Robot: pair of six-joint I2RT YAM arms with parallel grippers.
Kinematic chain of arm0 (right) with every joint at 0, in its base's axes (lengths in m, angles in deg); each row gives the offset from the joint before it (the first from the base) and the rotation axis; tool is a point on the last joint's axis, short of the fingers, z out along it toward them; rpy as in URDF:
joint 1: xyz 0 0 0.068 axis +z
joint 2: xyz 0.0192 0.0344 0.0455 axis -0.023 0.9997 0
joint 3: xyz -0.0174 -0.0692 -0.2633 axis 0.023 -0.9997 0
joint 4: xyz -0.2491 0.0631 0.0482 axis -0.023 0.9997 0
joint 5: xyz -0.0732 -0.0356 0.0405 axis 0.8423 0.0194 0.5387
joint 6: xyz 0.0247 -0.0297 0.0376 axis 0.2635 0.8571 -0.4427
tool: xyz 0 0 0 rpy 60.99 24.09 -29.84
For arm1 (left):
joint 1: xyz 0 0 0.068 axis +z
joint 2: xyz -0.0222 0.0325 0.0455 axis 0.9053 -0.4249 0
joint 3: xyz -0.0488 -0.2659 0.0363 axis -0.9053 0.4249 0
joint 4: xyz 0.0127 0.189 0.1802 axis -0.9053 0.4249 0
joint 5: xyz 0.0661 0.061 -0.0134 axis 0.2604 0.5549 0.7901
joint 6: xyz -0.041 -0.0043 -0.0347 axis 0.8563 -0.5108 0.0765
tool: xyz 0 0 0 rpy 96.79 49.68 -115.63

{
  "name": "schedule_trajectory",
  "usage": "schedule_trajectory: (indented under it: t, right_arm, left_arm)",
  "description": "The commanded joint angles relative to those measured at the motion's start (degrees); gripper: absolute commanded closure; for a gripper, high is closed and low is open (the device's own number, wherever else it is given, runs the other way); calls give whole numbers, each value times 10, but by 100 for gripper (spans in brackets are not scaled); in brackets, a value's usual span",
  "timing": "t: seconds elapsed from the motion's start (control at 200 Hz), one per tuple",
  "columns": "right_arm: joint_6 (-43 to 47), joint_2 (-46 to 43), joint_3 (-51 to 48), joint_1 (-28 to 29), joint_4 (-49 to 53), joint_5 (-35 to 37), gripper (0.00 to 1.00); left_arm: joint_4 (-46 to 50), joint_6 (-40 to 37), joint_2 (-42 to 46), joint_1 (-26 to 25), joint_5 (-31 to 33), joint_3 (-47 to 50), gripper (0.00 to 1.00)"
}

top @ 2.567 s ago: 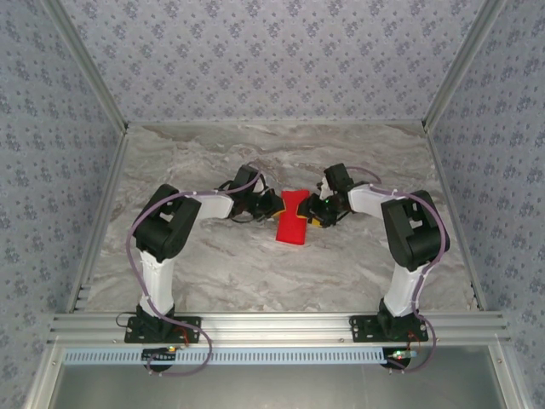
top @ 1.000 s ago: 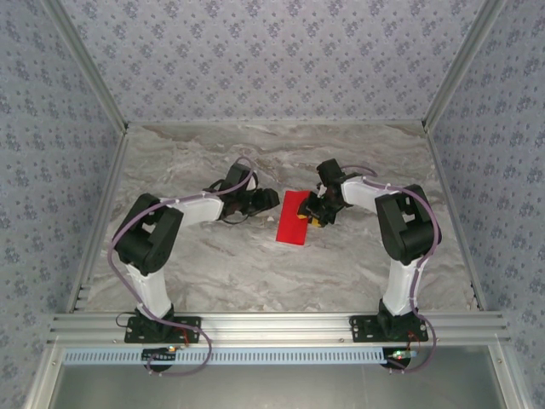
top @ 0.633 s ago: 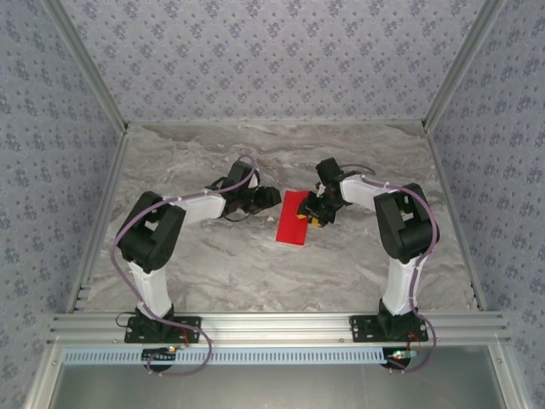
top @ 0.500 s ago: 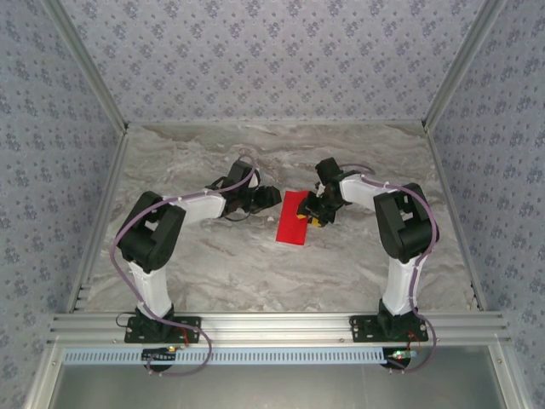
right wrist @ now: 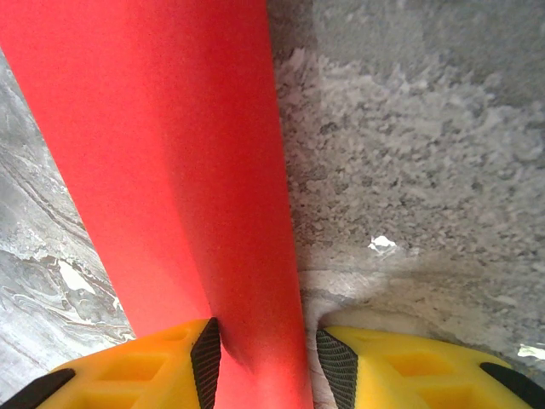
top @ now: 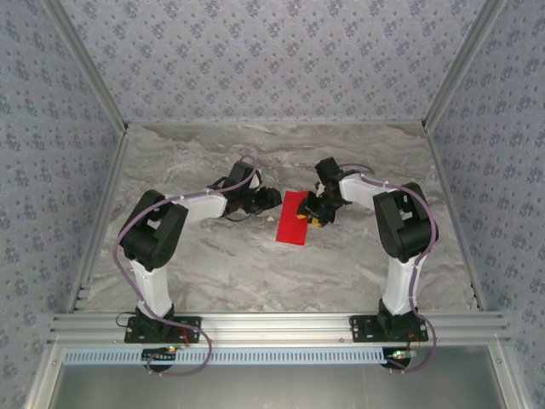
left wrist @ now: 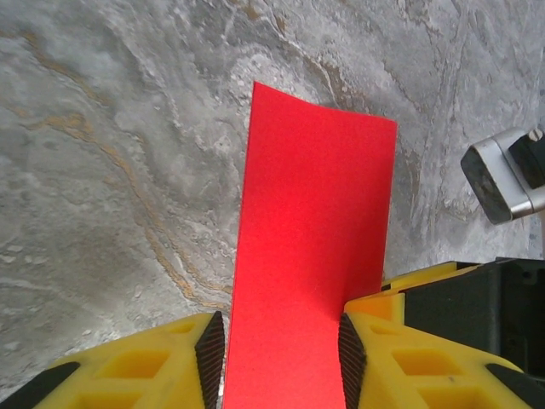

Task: Fold a paper plane with a square sheet of paper (pick it up from the middle)
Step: Hold the square sheet of paper at the center of the table.

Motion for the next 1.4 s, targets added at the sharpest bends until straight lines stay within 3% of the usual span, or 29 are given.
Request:
schedule_trajectory:
  t: [0.0,0.495,1.394]
  right_arm:
    - [4,108,-47,3,10,117,56]
    - [7,116,-47,6,11,120,56]
    - [7,114,-50,12,8,116,56]
  left_arm:
    - [-3,-11,-18,-8,-37,-21,60]
    - [41,-36,-72,-27,-90,-78,85]
    - [167,-71,-135,-34,-42,-117,95]
